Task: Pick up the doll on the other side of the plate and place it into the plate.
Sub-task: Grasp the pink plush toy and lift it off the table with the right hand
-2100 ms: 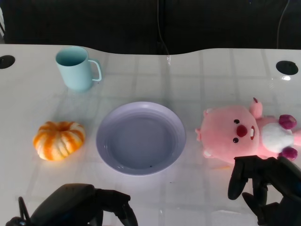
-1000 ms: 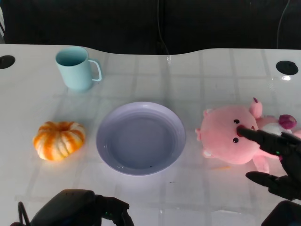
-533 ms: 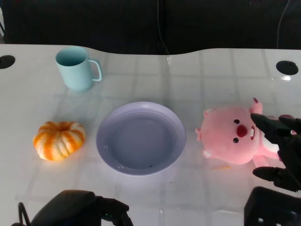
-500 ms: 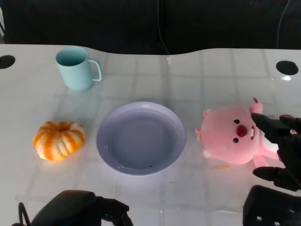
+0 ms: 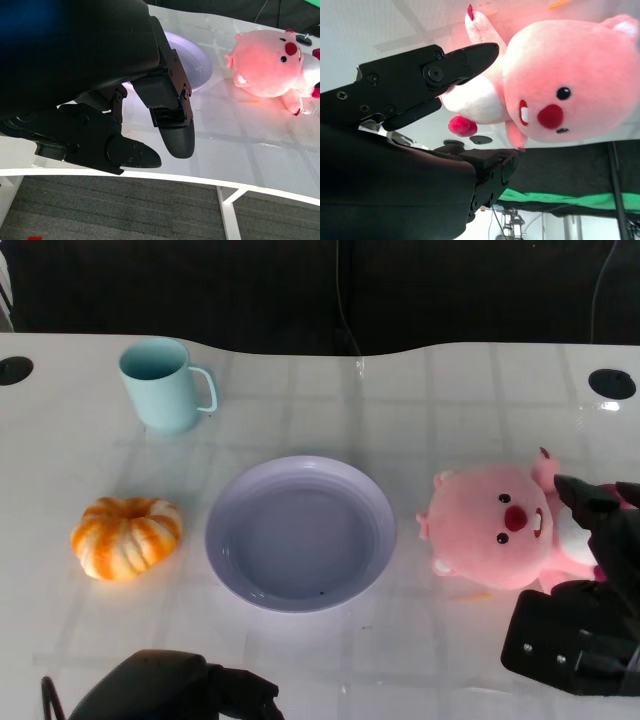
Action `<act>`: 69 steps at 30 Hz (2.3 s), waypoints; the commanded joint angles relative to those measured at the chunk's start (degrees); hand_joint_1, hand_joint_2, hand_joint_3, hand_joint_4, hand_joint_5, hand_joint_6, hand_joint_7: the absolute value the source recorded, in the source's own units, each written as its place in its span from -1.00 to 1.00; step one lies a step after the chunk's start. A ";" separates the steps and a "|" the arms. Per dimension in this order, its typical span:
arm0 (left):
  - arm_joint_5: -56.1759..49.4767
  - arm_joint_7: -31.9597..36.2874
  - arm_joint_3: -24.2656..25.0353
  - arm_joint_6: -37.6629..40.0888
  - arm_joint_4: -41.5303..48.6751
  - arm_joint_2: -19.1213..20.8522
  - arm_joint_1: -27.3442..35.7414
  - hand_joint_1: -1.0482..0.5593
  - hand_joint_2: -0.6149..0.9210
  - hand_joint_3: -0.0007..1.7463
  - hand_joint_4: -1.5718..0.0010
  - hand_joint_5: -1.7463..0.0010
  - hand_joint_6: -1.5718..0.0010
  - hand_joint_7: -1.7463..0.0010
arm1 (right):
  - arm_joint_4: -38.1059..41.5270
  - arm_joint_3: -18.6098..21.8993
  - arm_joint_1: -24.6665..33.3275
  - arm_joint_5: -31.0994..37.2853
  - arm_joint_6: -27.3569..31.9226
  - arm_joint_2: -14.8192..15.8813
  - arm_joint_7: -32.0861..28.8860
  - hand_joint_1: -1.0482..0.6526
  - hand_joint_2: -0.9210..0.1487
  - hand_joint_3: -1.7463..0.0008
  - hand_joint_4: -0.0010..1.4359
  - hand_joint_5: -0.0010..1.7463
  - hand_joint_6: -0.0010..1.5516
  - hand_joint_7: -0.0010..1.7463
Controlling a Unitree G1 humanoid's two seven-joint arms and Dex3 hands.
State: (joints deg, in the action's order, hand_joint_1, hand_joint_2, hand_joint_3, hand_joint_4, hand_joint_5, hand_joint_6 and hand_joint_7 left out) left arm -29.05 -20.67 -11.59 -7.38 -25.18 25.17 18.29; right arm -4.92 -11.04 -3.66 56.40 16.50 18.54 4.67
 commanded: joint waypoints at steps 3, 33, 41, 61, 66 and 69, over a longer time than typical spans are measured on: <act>0.04 -0.20 0.22 0.42 -0.40 0.77 0.33 0.10 1.00 -0.82 0.03 -0.58 -0.20 0.41 | 6.09 -0.96 -3.53 -0.34 1.46 1.14 -0.46 -0.54 -0.99 0.98 -1.00 -0.64 -0.77 -1.00; 0.43 -1.36 -0.20 3.53 -1.83 0.43 -2.06 0.14 1.00 -0.69 0.12 -0.60 -0.18 0.43 | 60.01 -8.90 -28.30 -14.83 -17.18 -3.35 -23.57 -0.03 -1.00 0.91 0.34 0.14 0.56 -0.84; 0.14 -2.02 -0.63 5.21 -2.87 0.42 -2.40 0.10 1.00 -0.68 0.15 -0.63 -0.15 0.36 | 60.86 -11.16 -29.03 -15.31 -16.30 -2.48 -23.91 -0.05 -0.97 0.79 0.17 0.44 0.62 -0.92; 0.64 -1.44 -0.98 4.67 -1.02 0.28 -3.59 0.11 1.00 -0.70 0.11 -0.63 -0.14 0.33 | 47.88 -4.55 -27.79 -24.19 -21.12 -0.42 -24.43 -0.04 0.07 -0.51 0.24 1.00 -0.01 0.95; 0.11 -0.96 -1.12 3.94 -0.66 0.32 -3.63 0.12 1.00 -0.71 0.11 -0.68 -0.15 0.32 | 41.43 -2.36 -27.78 -26.17 -19.42 -1.13 -22.38 0.02 0.16 -0.63 0.29 1.00 0.01 1.00; 0.07 -1.04 -1.24 3.75 -0.64 0.34 -3.40 0.11 1.00 -0.71 0.14 -0.67 -0.14 0.33 | 37.66 -1.53 -27.36 -27.09 -19.28 -1.53 -21.17 0.04 0.18 -0.66 0.29 1.00 0.01 1.00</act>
State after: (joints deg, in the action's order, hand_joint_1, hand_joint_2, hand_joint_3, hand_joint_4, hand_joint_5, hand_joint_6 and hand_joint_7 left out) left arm -28.64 -22.31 -13.00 -3.32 -26.00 24.87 14.68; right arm 34.64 -13.88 -31.07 30.47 -3.03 16.85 -17.12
